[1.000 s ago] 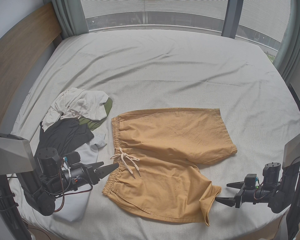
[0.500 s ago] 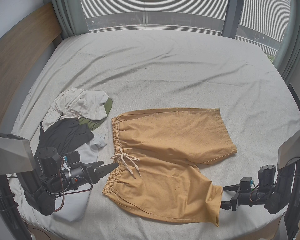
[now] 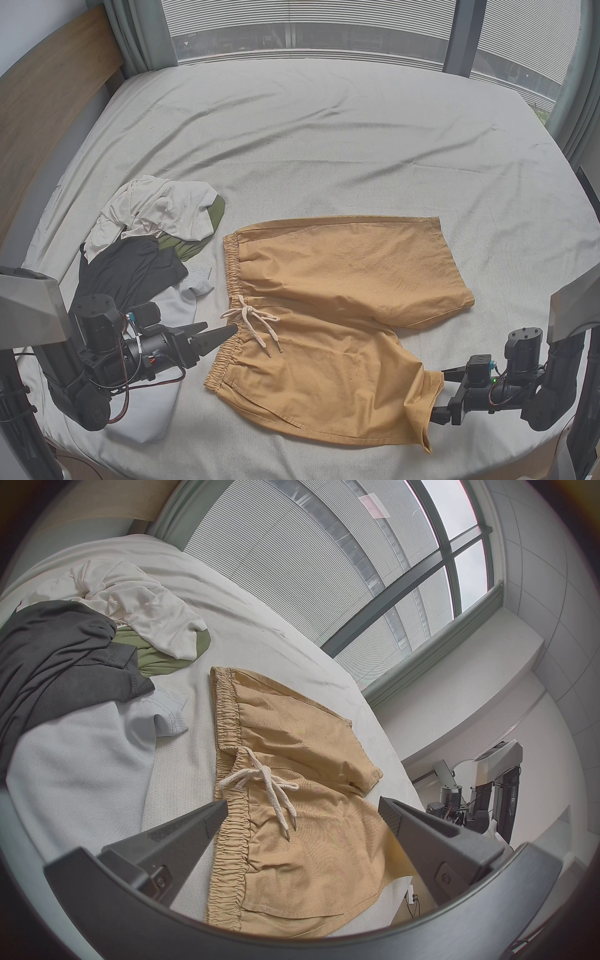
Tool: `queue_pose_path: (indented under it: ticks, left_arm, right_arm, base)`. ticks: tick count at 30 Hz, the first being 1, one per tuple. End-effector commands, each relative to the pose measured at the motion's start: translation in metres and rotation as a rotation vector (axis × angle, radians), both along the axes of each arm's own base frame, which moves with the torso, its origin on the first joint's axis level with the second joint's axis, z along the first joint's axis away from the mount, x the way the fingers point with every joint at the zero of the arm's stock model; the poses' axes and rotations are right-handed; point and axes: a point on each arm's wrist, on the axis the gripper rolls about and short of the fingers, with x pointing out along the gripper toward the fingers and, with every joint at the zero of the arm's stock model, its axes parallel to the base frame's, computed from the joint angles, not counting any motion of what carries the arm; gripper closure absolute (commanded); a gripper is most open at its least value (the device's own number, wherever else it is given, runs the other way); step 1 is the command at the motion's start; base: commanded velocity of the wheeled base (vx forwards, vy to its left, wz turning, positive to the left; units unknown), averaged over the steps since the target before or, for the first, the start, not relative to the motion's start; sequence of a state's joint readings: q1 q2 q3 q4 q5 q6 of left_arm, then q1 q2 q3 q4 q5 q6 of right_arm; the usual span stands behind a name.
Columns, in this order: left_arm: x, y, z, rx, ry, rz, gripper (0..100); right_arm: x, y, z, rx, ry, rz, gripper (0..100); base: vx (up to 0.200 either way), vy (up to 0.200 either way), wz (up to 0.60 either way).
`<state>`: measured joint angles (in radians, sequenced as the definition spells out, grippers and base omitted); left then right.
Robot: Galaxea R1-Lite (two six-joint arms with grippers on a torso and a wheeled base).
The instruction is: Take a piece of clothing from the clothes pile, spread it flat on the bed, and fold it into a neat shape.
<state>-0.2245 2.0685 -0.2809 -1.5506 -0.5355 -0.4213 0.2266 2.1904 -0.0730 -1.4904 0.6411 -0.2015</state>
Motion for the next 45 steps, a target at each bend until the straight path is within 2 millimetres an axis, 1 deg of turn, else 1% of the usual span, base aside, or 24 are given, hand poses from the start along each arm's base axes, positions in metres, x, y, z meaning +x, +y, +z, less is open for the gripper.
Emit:
queue_pose_path:
  ticks: [1, 6, 7, 8, 11, 14, 20, 27, 30, 35, 36, 37, 38, 39, 40, 41, 43, 45]
  left_arm:
    - [0.0, 0.0, -0.001, 0.001, 0.006, -0.001, 0]
    - [0.0, 0.0, -0.001, 0.001, 0.006, 0.001, 0]
    - [0.0, 0.0, -0.001, 0.001, 0.006, 0.001, 0]
    - [0.0, 0.0, -0.002, 0.001, 0.007, 0.001, 0]
    - [0.0, 0.0, -0.002, 0.001, 0.007, 0.001, 0]
    - [0.0, 0.0, -0.002, 0.001, 0.007, -0.001, 0]
    - [0.0, 0.0, -0.002, 0.001, 0.007, -0.001, 0]
    - [0.0, 0.0, -0.002, 0.0, 0.008, 0.0, 0]
    - [0.0, 0.0, -0.002, 0.0, 0.008, 0.0, 0]
    - [0.0, 0.0, -0.001, -0.001, 0.007, 0.0, 0]
    - [0.0, 0.0, -0.001, 0.0, 0.007, 0.001, 0]
    - [0.0, 0.0, -0.002, 0.0, 0.008, 0.001, 0]
    - [0.0, 0.0, -0.002, 0.0, 0.008, 0.001, 0]
    - [0.0, 0.0, -0.002, 0.0, 0.008, 0.0, 0]
    - [0.0, 0.0, -0.002, 0.0, 0.008, -0.002, 0]
    - [0.0, 0.0, -0.002, 0.0, 0.008, -0.002, 0]
    - [0.0, -0.001, -0.002, 0.0, 0.008, -0.002, 0]
    - [0.0, 0.0, -0.002, 0.0, 0.008, 0.0, 0]
  right_arm:
    - [-0.004, 0.013, 0.012, 0.004, -0.047, 0.03, 0]
    - [-0.003, 0.025, 0.01, 0.001, -0.047, 0.066, 0]
    - [-0.003, 0.025, 0.01, 0.001, -0.047, 0.066, 0]
    - [0.0, 0.029, 0.01, -0.001, -0.051, 0.041, 0]
    - [0.002, 0.032, 0.012, 0.003, -0.06, 0.042, 0]
    - [0.003, 0.04, 0.013, 0.0, -0.075, 0.05, 0]
    - [0.018, 0.049, 0.017, 0.015, -0.123, 0.008, 0]
    - [0.015, 0.061, 0.013, -0.003, -0.094, 0.041, 0]
    - [0.016, 0.063, 0.008, -0.02, -0.089, 0.026, 0]
    - [0.019, 0.056, 0.013, -0.013, -0.107, -0.008, 0]
    - [0.02, 0.052, 0.014, -0.014, -0.108, -0.022, 0]
    - [0.02, 0.044, 0.017, -0.013, -0.113, -0.052, 0]
    - [0.02, 0.044, 0.017, -0.013, -0.113, -0.052, 0]
    - [0.019, 0.034, 0.019, -0.02, -0.105, -0.084, 0]
    - [0.017, 0.028, 0.018, -0.028, -0.092, -0.102, 0]
    - [0.017, 0.028, 0.018, -0.028, -0.092, -0.102, 0]
    - [0.013, 0.014, 0.014, -0.049, -0.066, -0.145, 0]
    - [0.013, 0.008, 0.012, -0.059, -0.061, -0.165, 0]
  base:
    - [0.0, 0.0, 0.0]
    - [0.0, 0.0, 0.0]
    - [0.0, 0.0, 0.0]
    - [0.0, 0.0, 0.0]
    - [0.0, 0.0, 0.0]
    - [0.0, 0.0, 0.0]
    - [0.0, 0.0, 0.0]
    - [0.0, 0.0, 0.0]
    - [0.0, 0.0, 0.0]
    - [0.0, 0.0, 0.0]
    - [0.0, 0.0, 0.0]
    - [0.0, 0.0, 0.0]
    - [0.0, 0.0, 0.0]
    - [0.0, 0.0, 0.0]
    - [0.0, 0.0, 0.0]
    - [0.0, 0.0, 0.0]
    - [0.0, 0.0, 0.0]
    - [0.0, 0.0, 0.0]
